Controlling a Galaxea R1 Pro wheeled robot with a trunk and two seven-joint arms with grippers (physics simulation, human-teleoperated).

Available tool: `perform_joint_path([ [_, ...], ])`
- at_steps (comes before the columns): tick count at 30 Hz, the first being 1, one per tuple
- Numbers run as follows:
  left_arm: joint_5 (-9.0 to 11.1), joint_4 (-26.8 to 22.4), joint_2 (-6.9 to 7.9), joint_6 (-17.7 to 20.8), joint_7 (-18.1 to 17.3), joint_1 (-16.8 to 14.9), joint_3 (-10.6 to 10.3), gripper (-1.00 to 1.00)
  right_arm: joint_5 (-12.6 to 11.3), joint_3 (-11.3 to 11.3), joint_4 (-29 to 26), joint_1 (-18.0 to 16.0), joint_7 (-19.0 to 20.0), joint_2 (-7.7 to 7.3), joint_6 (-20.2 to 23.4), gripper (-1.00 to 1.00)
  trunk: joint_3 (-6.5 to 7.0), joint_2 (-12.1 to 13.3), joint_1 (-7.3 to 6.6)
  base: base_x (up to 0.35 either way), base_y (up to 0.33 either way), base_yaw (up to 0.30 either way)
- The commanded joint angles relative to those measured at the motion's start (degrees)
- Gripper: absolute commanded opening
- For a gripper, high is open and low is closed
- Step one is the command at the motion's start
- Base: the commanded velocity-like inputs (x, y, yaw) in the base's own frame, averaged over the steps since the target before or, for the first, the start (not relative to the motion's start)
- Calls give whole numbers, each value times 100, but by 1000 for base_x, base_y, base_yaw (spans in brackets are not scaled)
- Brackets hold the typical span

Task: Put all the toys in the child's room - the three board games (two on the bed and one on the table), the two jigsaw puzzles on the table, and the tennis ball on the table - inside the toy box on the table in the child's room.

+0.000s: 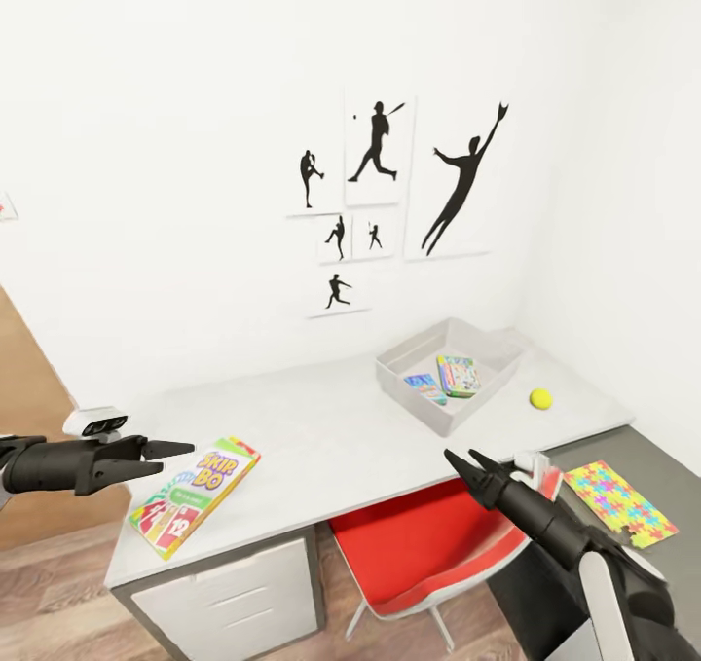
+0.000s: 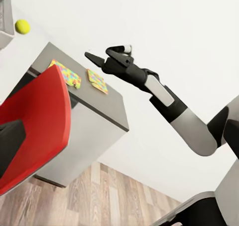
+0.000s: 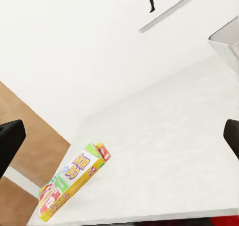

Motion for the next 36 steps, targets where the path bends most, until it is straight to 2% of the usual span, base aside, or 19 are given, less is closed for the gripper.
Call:
perform_joint_path([
  [1, 24, 5, 9, 61, -12, -8, -17, 100, -19, 126, -11, -5, -201, 1, 137, 100, -3, -12, 4, -36, 27, 110],
  [4, 23, 9, 12, 59, -12, -8, -12, 100, -8, 397, -29, -1, -677, 3, 343, 100, 25, -12, 4, -19, 15, 122],
  [7, 24, 60, 15, 55, -12, -8, -2, 100, -2, 701, -80, -24, -1404, 5, 759, 100, 50, -12, 4, -12, 5, 153],
  [8, 24, 109, 15, 55, -12, -8, 4, 100, -2, 769, -99, -36, -1616, 11, 905, 100, 58, -12, 4, -51, 9, 176],
  [12, 23, 290, 15, 54, -12, -11, 16, 100, -1, 878, -126, -61, -2063, 36, 1198, 100, 87, -12, 4, -103, 90, 184],
  [20, 7, 388, 16, 50, -12, -17, 101, 100, -9, 924, -132, -77, -2202, 28, 1421, 100, 101, -12, 4, -25, 33, 68],
  [30, 5, 389, 16, 46, -12, -17, 106, 100, -87, 862, -127, -78, -2178, -14, 1460, 100, 102, -12, 4, 0, 1, 1],
  [36, 2, 391, 16, 45, -12, -16, 102, 100, -96, 915, -130, -75, -2170, -7, 1461, 100, 102, -12, 4, -11, 3, 0],
])
